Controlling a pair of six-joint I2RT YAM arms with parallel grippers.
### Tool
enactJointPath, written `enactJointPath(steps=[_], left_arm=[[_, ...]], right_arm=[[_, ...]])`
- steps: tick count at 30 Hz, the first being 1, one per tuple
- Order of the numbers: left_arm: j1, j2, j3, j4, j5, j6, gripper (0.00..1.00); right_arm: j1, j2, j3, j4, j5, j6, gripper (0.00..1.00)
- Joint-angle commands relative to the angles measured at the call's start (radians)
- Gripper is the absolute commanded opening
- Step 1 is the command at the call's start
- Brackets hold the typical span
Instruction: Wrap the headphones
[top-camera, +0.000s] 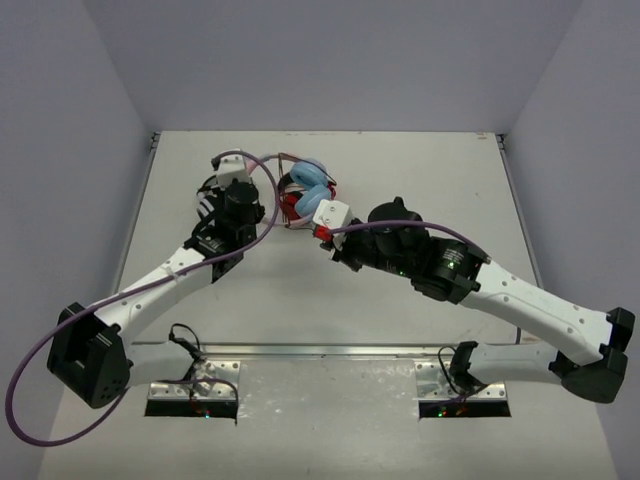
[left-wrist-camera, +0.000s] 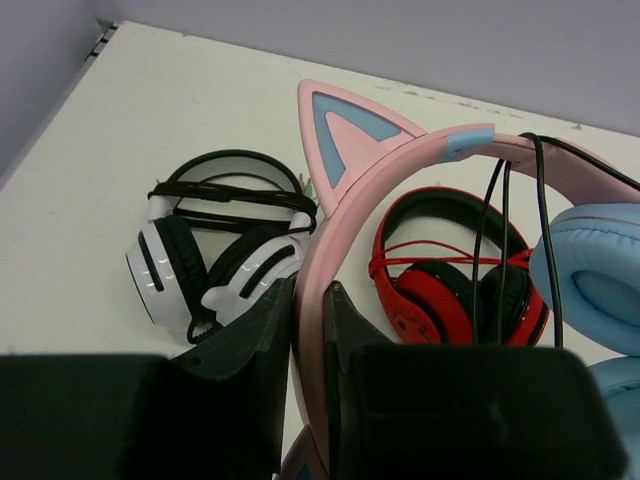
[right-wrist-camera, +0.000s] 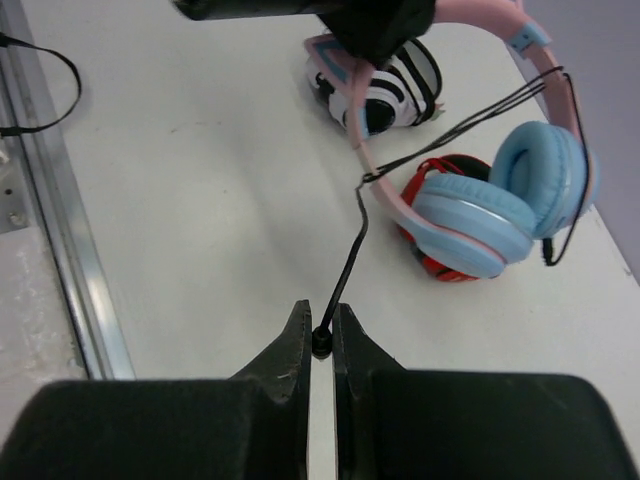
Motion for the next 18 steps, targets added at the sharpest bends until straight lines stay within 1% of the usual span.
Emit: enactJointPath(steps=[1,3,8,9,12,15,18], left_arm=[[-0.029,-0.111,-0.069,0.175,0.056,-0.009,0.00],[-0.064,-0.160,-0.152,0.218,0.054,0.008,0.00],[-0.168,-0.228,-0.269,0.288,0.074,0.066,0.00],[-0.199,-0.237,-0.284,0.287,0.074,0.083,0.00],[-0.226,-0.291,-0.335,0.250,0.079,0.073,0.00],[-0.246,-0.367,-0.375,0.239,0.140,0.066,0.00],[-0.292,-0.407,-0.396,0.201,0.163,0.076,0.00]], right_arm=[[-0.056,0.041,0.079,0.001,0.039,-0.097,0.01],[-0.083,0.072,0.132,-0.004,0.027,-0.122,0.01],[-0.123,0.164,0.262,-0.060,0.036,-0.177,0.01],[-0.135,0.177,0.272,-0.063,0.040,-0.195,0.01],[-0.177,0.207,0.281,-0.056,0.048,-0.211,0.01],[-0.224,0.219,0.264,-0.021,0.045,-0.215,0.01],[-0.253,0.242,0.263,-0.001,0.033,-0.220,0.01]])
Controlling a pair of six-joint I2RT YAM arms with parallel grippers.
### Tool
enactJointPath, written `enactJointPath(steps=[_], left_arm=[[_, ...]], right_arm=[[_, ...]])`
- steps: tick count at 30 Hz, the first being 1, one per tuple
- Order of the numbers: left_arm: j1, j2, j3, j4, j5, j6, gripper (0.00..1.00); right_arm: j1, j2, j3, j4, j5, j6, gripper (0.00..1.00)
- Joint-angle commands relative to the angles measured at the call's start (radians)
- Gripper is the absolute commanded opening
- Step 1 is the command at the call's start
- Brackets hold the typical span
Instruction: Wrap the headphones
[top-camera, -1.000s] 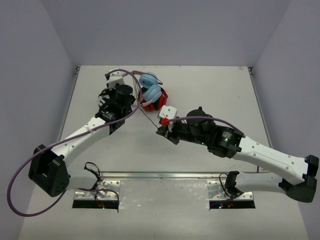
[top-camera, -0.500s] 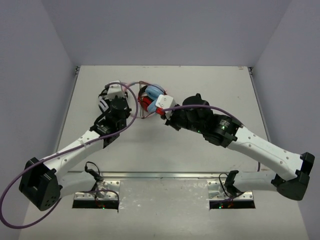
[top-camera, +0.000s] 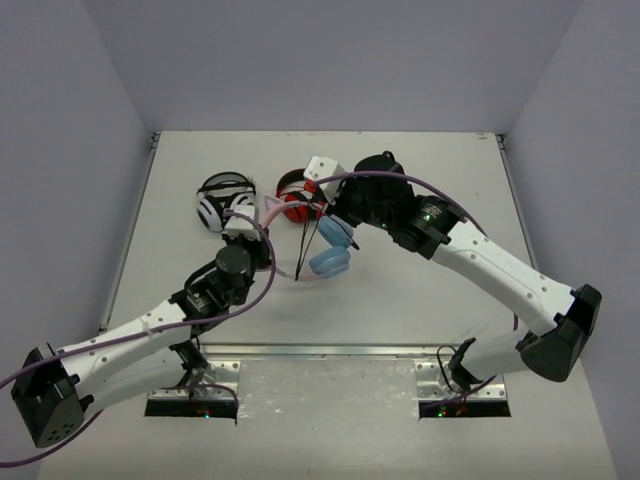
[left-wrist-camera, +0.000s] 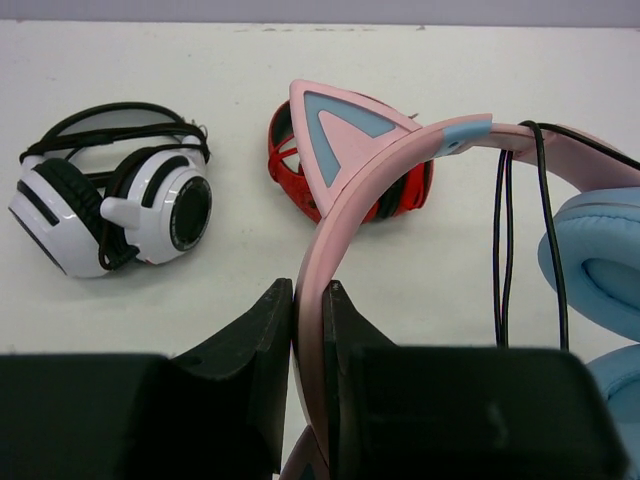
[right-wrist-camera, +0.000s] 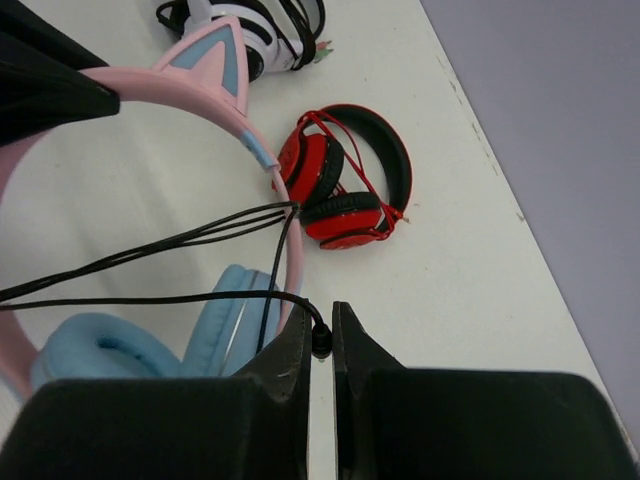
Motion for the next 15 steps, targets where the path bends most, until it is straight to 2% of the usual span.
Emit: enactJointPath(steps=[1,7,11,15], left_arm=[[-0.055,-0.071,0.001,0.046,0.051,-0.001,0.00],[-0.190,-0.146,0.012,-0.045,0.025,0.011,0.00],[-0.238,-0.142,0.070,-0.129,-0.001,-0.006,0.00],[-0.246,-0.178,0.120,-0.174,0.017,-0.026,0.00]], right_arm=[[-0.043,0.016,0.027,0.086,0.024,-0.053,0.01],[-0.071,0.036,0.022,0.127,0.018,-0.101,0.01],[-0.083,0.028,0.005,0.146,0.029,-0.116,0.01],[-0.109,0.002,-0.032,0.152,-0.046,-0.087,0.01]])
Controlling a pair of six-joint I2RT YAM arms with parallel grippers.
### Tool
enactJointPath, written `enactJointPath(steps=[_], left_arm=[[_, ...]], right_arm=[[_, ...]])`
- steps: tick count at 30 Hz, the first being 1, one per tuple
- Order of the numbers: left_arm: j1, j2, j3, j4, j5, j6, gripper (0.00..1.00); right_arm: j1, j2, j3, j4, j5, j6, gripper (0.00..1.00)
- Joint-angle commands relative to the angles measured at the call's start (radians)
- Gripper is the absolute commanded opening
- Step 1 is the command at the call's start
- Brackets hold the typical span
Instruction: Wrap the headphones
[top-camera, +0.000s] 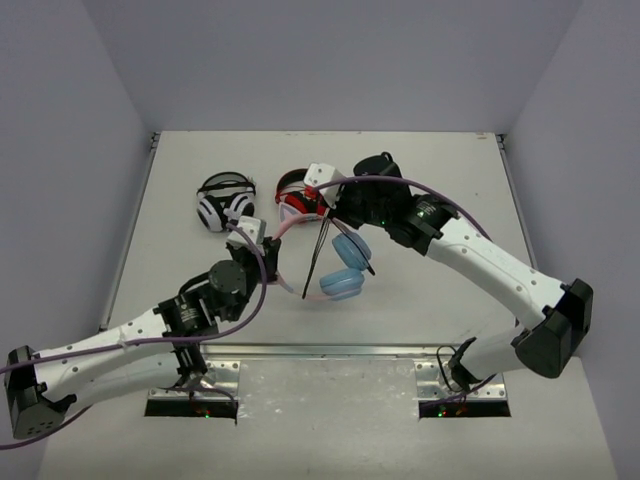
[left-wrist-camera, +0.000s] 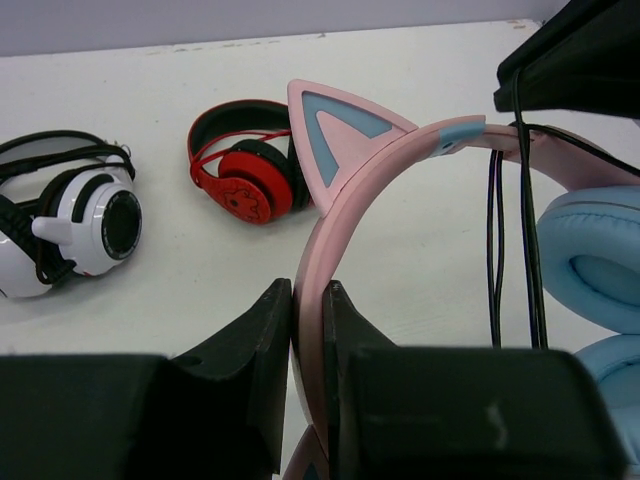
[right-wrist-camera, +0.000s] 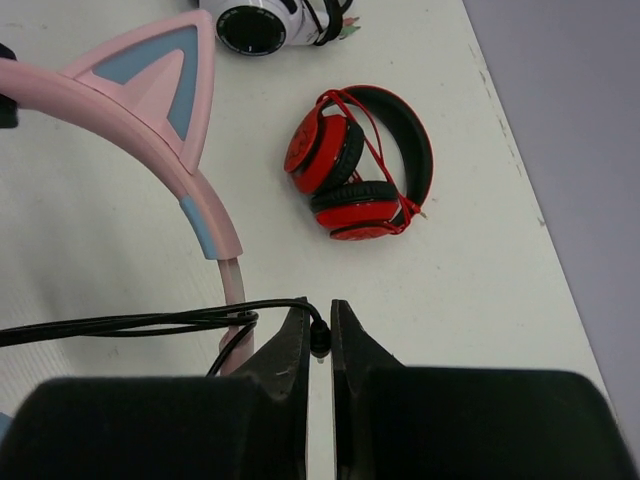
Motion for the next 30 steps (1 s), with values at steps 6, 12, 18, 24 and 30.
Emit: enactJointPath(steps=[6,12,18,24,30], left_arm=[[-0.028,-0.090,0.191,-0.147,0.174,-0.018,0.00],[-0.027,0.006,0.344,-0.250,0.171,0.020,0.00],[-0.019,0.072,0.406,-0.216,0.237,0.082,0.00],[0.070,0.128,0.429,-0.159,0.361,0.091,0.00],[0.245,0.173,0.421,-0.110,0.558,0.076,0.00]], right_arm=[[-0.096,-0.099,-0.096,0.157,-0.119,0.022,0.01],[-0.154,-0.139,-0.134,0.133,-0.343,0.088,0.10],[-0.167,-0.158,-0.147,0.084,-0.441,0.117,0.18],[-0.219,-0.204,-0.187,0.105,-0.451,0.160,0.23],[-0.312,-0.231,-0.253,0.132,-0.455,0.204,0.29]])
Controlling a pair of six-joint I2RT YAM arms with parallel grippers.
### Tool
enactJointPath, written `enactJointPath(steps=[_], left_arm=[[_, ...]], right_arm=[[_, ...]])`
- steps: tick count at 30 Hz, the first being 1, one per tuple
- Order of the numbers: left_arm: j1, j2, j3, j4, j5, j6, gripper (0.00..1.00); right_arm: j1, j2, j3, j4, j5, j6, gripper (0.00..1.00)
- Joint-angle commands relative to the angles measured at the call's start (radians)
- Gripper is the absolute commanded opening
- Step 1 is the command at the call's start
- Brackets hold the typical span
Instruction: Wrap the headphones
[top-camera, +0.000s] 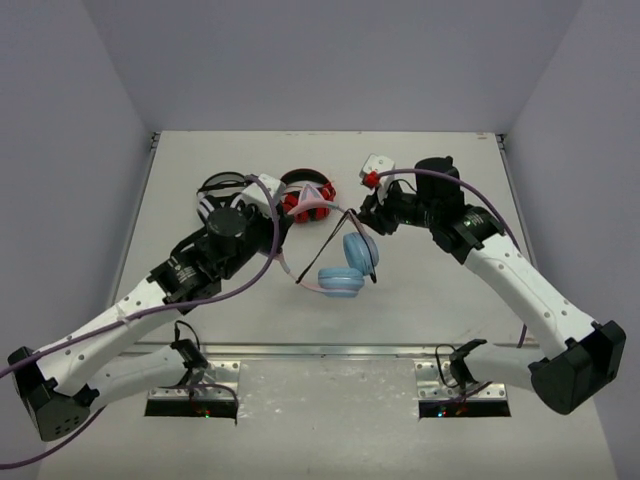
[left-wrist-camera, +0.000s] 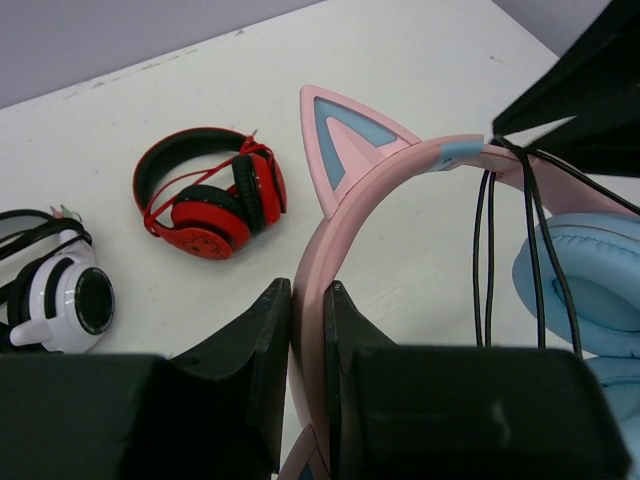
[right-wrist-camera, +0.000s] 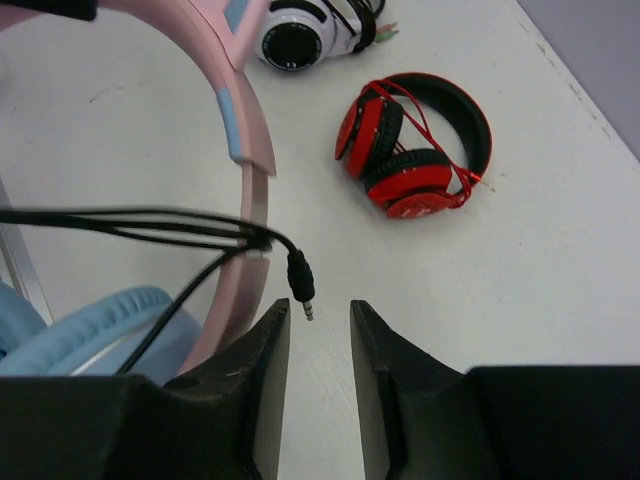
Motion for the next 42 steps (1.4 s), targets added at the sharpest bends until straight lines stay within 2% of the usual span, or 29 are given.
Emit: enactJointPath(steps=[1,4,8,11,12,13,16,19,20,22,26,31,34,39,42], left_arm=[[0.049,0.011,0.056,0.159,0.125,-0.022,0.00],[0.067,0.048,0.073,0.165,0.159,-0.008,0.00],[0.109,0.092,0.076,0.199,0.246,-0.014,0.00],[0.159,0.115,0.078,0.214,0.344,-0.018,0.00],[0.176,0.123,0.081,0.214,0.373,-0.022,0.00],[0.207,0.133,0.084,0.251,0.428,-0.020,0.00],[0.257,0.195,0.118,0.244,0.545,0.000,0.00],[0.280,0.244,0.128,0.265,0.614,0.018,0.00],[0.282,0.261,0.129,0.273,0.620,0.040,0.00],[0.282,0.273,0.130,0.290,0.637,0.052,0.00],[0.282,0.388,0.203,0.259,0.694,0.150,0.01],[0.282,0.532,0.286,0.233,0.774,0.218,0.00],[0.284,0.574,0.322,0.199,0.832,0.239,0.00],[0.273,0.666,0.391,0.205,0.959,0.238,0.00],[0.251,0.718,0.441,0.193,0.955,0.268,0.00]], right_arm=[[-0.060,-0.028,-0.029,0.057,-0.026,0.049,0.32],[-0.107,-0.017,-0.046,0.065,-0.026,0.074,0.42],[-0.169,0.021,-0.051,0.080,-0.019,0.115,0.45],[-0.231,0.046,-0.055,0.094,-0.009,0.158,0.51],[-0.249,0.049,-0.055,0.095,0.000,0.173,0.54],[-0.264,0.052,-0.051,0.100,0.053,0.216,0.64],[-0.351,0.089,0.016,0.068,0.169,0.363,0.73],[-0.436,0.158,0.130,-0.093,0.193,0.486,0.83],[-0.448,0.171,0.158,-0.130,0.249,0.505,0.99],[-0.450,0.169,0.204,-0.185,0.258,0.538,0.99],[-0.448,0.104,0.210,-0.215,0.099,0.568,0.99],[-0.439,-0.014,0.115,-0.230,-0.023,0.612,0.99],[-0.373,-0.069,0.054,-0.225,0.038,0.631,0.97],[-0.292,-0.115,0.055,-0.274,0.139,0.605,0.96],[-0.287,-0.152,0.040,-0.285,0.176,0.603,0.96]])
